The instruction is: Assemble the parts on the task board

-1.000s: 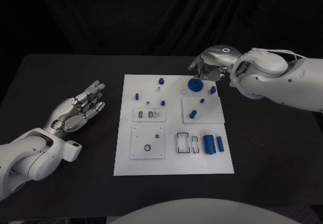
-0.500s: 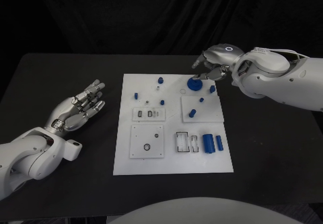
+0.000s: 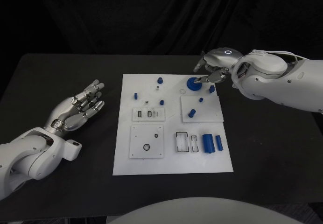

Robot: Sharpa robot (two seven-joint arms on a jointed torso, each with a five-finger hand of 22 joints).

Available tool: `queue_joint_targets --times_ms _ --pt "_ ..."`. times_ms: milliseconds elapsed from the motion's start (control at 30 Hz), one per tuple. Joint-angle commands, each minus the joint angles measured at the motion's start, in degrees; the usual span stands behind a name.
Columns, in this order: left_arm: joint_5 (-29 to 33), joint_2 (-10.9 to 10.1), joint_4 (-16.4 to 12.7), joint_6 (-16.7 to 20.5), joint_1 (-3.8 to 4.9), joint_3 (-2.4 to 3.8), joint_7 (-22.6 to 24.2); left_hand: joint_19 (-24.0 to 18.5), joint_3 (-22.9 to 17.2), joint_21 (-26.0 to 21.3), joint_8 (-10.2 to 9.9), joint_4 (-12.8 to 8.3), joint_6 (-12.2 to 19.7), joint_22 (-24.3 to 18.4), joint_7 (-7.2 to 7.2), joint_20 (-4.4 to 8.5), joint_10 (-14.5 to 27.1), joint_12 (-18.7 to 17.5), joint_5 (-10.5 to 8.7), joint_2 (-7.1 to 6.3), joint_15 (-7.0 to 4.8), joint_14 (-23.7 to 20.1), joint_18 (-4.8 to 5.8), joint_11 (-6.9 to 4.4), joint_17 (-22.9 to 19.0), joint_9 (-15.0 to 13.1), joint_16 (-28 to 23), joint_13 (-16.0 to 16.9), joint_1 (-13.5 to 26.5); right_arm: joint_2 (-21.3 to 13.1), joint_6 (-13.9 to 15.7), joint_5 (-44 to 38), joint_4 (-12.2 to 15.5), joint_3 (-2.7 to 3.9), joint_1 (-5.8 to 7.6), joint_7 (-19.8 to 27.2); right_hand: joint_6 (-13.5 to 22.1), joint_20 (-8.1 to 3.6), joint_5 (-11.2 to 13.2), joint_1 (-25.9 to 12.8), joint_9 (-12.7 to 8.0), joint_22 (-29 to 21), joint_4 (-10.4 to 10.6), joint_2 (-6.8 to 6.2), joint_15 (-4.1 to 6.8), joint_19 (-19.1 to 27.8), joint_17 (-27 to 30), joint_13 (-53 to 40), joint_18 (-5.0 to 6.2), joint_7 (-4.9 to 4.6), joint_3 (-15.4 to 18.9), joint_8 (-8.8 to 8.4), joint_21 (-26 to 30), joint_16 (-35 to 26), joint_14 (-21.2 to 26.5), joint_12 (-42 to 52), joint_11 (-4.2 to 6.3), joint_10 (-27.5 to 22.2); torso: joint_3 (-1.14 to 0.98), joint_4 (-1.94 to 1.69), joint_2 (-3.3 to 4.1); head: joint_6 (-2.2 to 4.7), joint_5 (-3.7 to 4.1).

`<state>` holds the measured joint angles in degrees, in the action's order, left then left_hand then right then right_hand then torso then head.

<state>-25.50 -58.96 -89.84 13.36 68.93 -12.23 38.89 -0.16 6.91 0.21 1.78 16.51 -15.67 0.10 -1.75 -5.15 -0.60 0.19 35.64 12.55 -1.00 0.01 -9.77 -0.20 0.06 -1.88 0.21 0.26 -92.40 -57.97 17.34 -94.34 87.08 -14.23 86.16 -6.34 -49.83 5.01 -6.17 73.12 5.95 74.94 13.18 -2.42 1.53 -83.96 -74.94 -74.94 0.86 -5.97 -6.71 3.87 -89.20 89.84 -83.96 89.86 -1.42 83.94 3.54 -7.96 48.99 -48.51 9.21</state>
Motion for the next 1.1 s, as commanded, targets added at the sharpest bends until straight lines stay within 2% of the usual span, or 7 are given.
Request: queue_joint_targets --times_ms 33,367,633,800,900,967,1100 --pt "0.28 0.18 0.02 -0.44 0.11 0.04 9.16 0.16 -0.12 -0.21 0.09 0.07 0.1 -0.1 0.29 -0.37 0.0 -0.03 0.21 0.15 0.57 -0.01 -0.2 0.51 -0.06 -0.03 -0.21 -0.09 0.59 -0.1 -1.99 -0.43 0.0 0.02 -0.45 -1.37 -0.26 -0.4 -0.13 0.68 0.14 14.82 -0.47 -0.22 0.41 -5.63 -15.06 -15.06 -0.71 0.31 -0.02 0.18 -0.38 0.16 -6.04 0.14 0.44 6.06 0.02 0.02 0.0 0.02 -0.16" --pt "0.28 0.11 0.13 -0.53 0.11 0.04 9.15 0.16 -0.11 -0.21 0.09 0.06 0.15 -0.1 0.29 -0.37 0.0 -0.03 0.22 0.13 0.58 -0.01 -0.2 0.52 -0.06 -0.03 -0.21 -0.09 0.62 0.05 -2.9 -0.43 -0.22 0.02 -1.02 -1.27 -0.56 -0.55 -0.16 1.09 0.32 15.01 -0.89 -0.47 0.54 -5.95 -15.06 -15.06 -0.83 0.35 0.06 0.29 -0.7 0.16 -6.04 0.14 0.54 6.06 0.01 -0.07 0.0 0.0 -0.03" --pt "0.28 0.13 0.18 -0.65 0.11 0.04 9.1 0.16 -0.11 -0.21 0.08 0.07 0.16 -0.1 0.28 -0.38 0.01 -0.03 0.22 0.11 0.6 -0.01 -0.19 0.53 -0.06 -0.03 -0.21 -0.09 0.69 0.57 -3.4 -0.44 -0.64 0.02 -1.39 -1.23 -0.48 -0.55 -0.38 1.54 0.47 15.01 -1.27 -0.48 0.46 -5.95 -15.06 -15.06 -0.83 0.04 -0.02 0.23 -0.7 0.16 -6.04 0.14 0.34 6.06 0.01 0.01 0.02 0.13 -0.01" --pt "0.28 0.09 0.2 -0.74 0.11 0.04 9.03 0.16 -0.11 -0.21 0.08 0.07 0.16 -0.1 0.28 -0.38 0.01 -0.03 0.22 0.11 0.6 -0.01 -0.19 0.53 -0.06 -0.03 -0.21 -0.09 0.69 1.1 -3.56 -0.44 -1.15 0.02 -1.55 -1.15 -0.81 -0.43 -2.3 2.22 0.96 14.85 -1.91 -0.23 0.3 -5.67 -15.06 -15.06 -0.73 -0.07 -0.26 0.37 -0.42 0.16 -6.04 0.14 0.2 6.06 0.0 0.02 0.02 0.08 -0.04" --pt "0.28 0.05 0.21 -0.78 0.11 0.04 8.98 0.16 -0.11 -0.21 0.07 0.08 0.24 -0.1 0.26 -0.4 0.02 -0.03 0.16 0.11 0.63 -0.01 -0.18 0.56 -0.06 -0.02 -0.21 -0.09 0.79 1.35 -3.77 -0.44 -1.39 0.02 -1.64 -1.14 -1.33 -0.42 -4.29 2.61 1.41 14.83 -2.36 -0.11 0.32 -5.61 -15.06 -15.06 -0.71 -0.01 -0.47 0.58 -0.36 0.16 -6.04 0.14 0.23 6.06 0.01 0.02 0.02 0.04 -0.09" --pt "0.28 0.02 0.22 -0.86 0.11 0.04 8.92 0.16 -0.11 -0.21 0.07 0.08 0.24 -0.1 0.26 -0.4 0.02 -0.03 0.16 0.11 0.63 -0.01 -0.18 0.56 -0.06 -0.02 -0.21 -0.09 0.79 1.57 -4.02 -0.44 -1.58 0.02 -1.78 -1.12 -2.62 -0.59 -5.93 3.38 2.25 14.75 -3.16 -0.02 0.62 -5.46 -15.06 -15.06 -0.65 0.64 -0.87 1.14 -0.2 0.16 -6.04 0.14 0.68 6.06 0.01 0.01 0.02 -0.03 -0.15" --pt "0.28 0.03 0.28 -0.97 0.11 0.04 8.86 0.16 -0.12 -0.21 0.07 0.09 0.27 -0.1 0.19 -0.44 0.02 -0.03 0.07 0.13 0.69 -0.01 -0.17 0.62 -0.06 -0.01 -0.21 -0.09 0.92 1.81 -4.31 -0.44 -1.75 0.02 -2.11 -1.09 -3.98 -0.82 -7.36 4.12 3.16 14.68 -3.98 -0.07 0.83 -5.32 -15.06 -15.06 -0.6 0.7 -1.25 1.84 -0.04 0.16 -6.04 0.14 0.85 6.06 0.01 0.0 0.01 -0.12 -0.12"
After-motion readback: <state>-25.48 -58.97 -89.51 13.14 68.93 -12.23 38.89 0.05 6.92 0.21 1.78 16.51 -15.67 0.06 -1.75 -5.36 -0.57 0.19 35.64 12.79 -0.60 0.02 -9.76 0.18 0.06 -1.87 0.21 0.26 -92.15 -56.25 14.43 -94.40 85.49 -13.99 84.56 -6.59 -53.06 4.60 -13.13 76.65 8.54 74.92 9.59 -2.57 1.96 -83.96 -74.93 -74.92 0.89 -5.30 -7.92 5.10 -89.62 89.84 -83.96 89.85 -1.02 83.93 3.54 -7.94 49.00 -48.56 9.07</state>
